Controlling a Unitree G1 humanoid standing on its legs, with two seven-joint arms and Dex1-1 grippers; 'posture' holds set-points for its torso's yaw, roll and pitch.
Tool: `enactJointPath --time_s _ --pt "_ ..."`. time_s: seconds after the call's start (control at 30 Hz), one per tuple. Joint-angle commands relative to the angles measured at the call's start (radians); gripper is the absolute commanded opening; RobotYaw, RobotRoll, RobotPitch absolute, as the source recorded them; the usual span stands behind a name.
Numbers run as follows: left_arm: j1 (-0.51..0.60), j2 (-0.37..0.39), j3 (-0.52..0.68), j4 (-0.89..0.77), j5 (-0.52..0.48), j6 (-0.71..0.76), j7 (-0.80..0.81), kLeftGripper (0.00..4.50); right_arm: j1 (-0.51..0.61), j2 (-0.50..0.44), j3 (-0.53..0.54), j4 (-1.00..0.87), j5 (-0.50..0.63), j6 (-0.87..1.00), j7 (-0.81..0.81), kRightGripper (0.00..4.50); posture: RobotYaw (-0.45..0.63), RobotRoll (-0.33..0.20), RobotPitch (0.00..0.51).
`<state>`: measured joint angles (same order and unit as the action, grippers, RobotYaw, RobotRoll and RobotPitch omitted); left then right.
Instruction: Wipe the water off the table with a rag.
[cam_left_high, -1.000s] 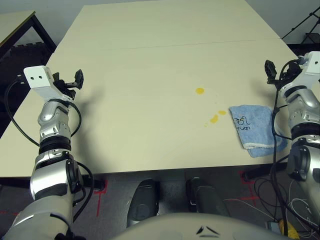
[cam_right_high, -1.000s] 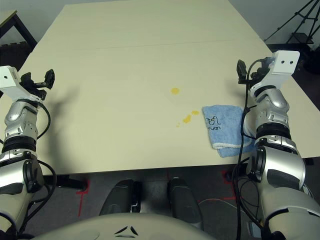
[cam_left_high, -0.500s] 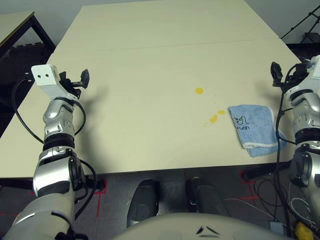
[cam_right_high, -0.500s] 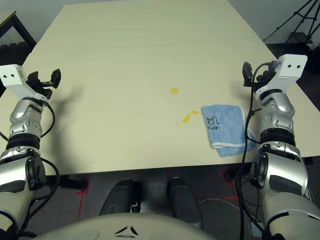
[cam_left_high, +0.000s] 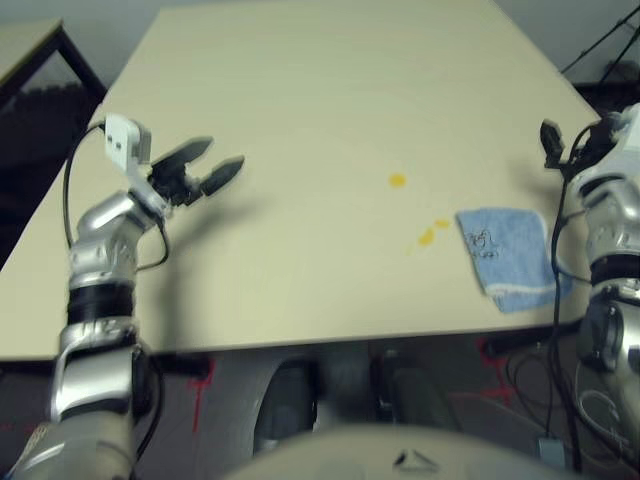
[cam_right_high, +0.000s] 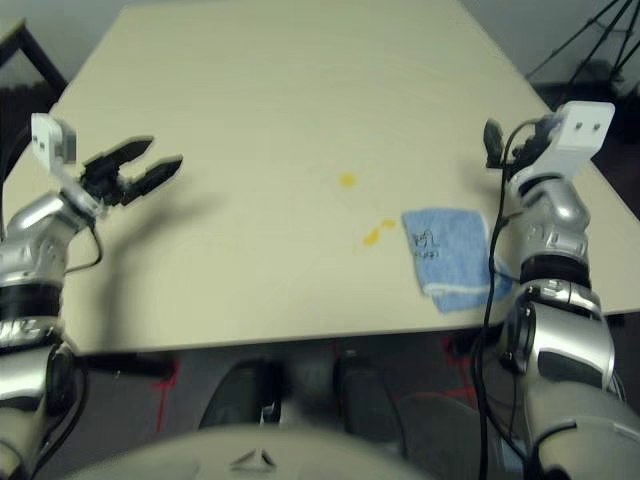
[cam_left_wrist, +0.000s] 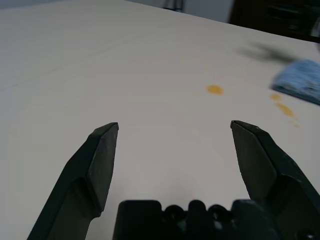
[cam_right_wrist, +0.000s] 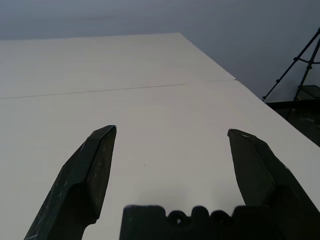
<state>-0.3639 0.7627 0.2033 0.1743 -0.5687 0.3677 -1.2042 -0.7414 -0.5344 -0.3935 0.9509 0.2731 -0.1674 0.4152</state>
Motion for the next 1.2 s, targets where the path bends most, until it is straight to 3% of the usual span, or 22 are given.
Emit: enactJointPath --time_s 0.03,0.3,0.53,0.7,0.87,1.2 --pt "0.046 0.033 -0.033 -0.068 -0.018 0.046 -0.073 4.49 -0.013 0.018 0.023 0.015 -0.007 0.016 0.013 4.46 0.17 0.0 0.126" --pt "-0.001 0.044 -0.064 -0.009 0.063 -0.05 -0.11 4.49 -0.022 0.0 0.067 -0.077 0.007 0.161 0.11 4.46 0.16 0.0 0.136" --pt "-0.009 0.021 -0.071 0.001 0.074 -0.072 -0.101 4.49 0.097 -0.174 0.191 -0.527 0.085 0.688 0.388 4.46 0.14 0.0 0.145" --pt "-0.012 0.017 -0.075 0.007 0.075 -0.077 -0.101 4.49 0.177 -0.345 0.262 -0.735 0.122 0.871 0.57 4.46 0.13 0.0 0.142" --pt "-0.023 0.007 -0.08 0.019 0.081 -0.09 -0.097 4.49 0.242 -0.477 0.31 -0.824 0.148 0.993 0.7 4.46 0.13 0.0 0.142" --pt "0.006 -0.014 -0.081 0.008 0.095 -0.112 -0.09 4.49 0.51 -0.551 0.183 -0.994 0.211 1.186 0.646 4.46 0.13 0.0 0.16"
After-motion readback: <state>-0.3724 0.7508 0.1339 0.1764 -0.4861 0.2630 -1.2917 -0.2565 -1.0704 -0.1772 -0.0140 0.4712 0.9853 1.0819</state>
